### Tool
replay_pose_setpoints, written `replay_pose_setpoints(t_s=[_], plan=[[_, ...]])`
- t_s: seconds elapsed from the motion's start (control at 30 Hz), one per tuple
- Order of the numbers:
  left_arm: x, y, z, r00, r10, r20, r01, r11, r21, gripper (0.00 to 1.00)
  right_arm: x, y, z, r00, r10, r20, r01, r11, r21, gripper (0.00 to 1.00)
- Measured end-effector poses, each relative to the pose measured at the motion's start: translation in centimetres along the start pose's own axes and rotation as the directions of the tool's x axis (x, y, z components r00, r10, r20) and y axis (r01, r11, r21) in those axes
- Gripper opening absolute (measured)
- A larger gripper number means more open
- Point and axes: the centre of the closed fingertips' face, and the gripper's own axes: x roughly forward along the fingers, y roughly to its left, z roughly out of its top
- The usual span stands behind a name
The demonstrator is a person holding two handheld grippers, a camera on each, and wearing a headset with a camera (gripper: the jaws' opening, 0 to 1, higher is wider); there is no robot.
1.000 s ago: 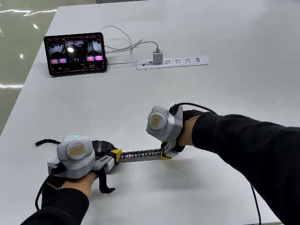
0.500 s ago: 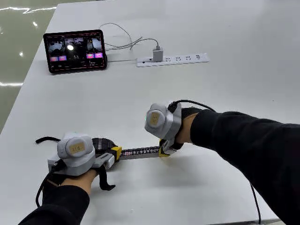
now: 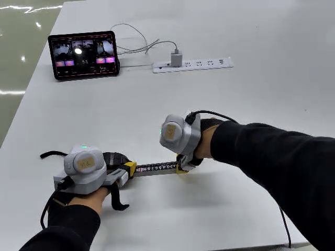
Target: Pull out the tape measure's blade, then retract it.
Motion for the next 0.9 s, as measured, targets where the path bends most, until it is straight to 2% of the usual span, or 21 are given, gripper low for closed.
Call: replay_pose_setpoints(t_s=[0.9], plan=[[-0.03, 0.07, -0.07, 0.9999, -0.017, -0.002, 0.017, 1.000, -0.010, 0.58, 0.24, 0.10, 0.94, 0.9998, 0.001, 0.018, -0.001, 1.000, 0.007, 0.09]])
